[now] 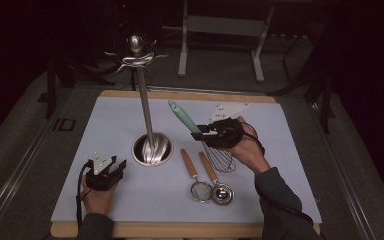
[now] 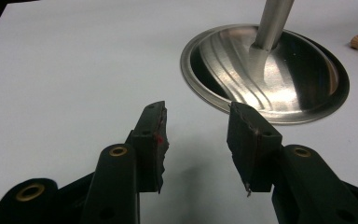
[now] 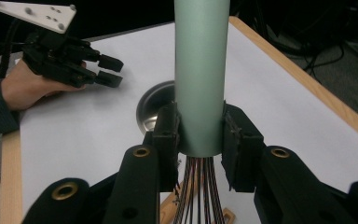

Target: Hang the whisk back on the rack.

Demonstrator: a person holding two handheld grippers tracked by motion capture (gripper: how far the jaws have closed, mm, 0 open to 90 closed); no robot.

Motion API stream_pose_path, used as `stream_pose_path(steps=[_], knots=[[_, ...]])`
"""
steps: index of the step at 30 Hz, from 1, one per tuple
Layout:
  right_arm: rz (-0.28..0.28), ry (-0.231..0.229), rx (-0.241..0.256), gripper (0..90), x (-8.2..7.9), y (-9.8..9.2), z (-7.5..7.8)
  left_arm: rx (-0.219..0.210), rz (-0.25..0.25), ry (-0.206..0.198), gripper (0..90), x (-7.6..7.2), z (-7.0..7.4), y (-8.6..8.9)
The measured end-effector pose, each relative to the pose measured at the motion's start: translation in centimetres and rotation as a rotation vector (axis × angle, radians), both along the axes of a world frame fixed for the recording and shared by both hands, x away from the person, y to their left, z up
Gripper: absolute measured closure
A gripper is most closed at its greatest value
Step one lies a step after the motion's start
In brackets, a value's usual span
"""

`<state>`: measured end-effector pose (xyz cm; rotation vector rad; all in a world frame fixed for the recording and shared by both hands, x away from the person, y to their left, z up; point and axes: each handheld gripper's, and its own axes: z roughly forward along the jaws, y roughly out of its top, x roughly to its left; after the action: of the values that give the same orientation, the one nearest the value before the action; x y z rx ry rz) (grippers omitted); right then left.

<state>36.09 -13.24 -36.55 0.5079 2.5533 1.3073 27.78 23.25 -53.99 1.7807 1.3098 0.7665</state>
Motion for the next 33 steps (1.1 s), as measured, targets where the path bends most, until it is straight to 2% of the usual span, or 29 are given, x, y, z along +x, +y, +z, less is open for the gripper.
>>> stream_pose_path(steps=[11,17,23,33], knots=[[0.066,-0.077,0.027,69.1,-0.7,0.7,2.0,-0.002,0.000,0.001,57.7,0.0,0.0,0.0],[0.080,-0.100,0.041,69.2,-0.8,0.9,3.0,-0.001,-0.001,0.000,57.6,0.0,0.0,0.0],[0.088,-0.123,0.096,69.2,-0.8,1.0,4.9,-0.002,-0.002,-0.003,57.6,0.0,0.0,0.0],[0.106,-0.155,0.138,69.2,-1.1,2.1,7.1,-0.002,-0.001,-0.003,57.6,0.0,0.0,0.0]])
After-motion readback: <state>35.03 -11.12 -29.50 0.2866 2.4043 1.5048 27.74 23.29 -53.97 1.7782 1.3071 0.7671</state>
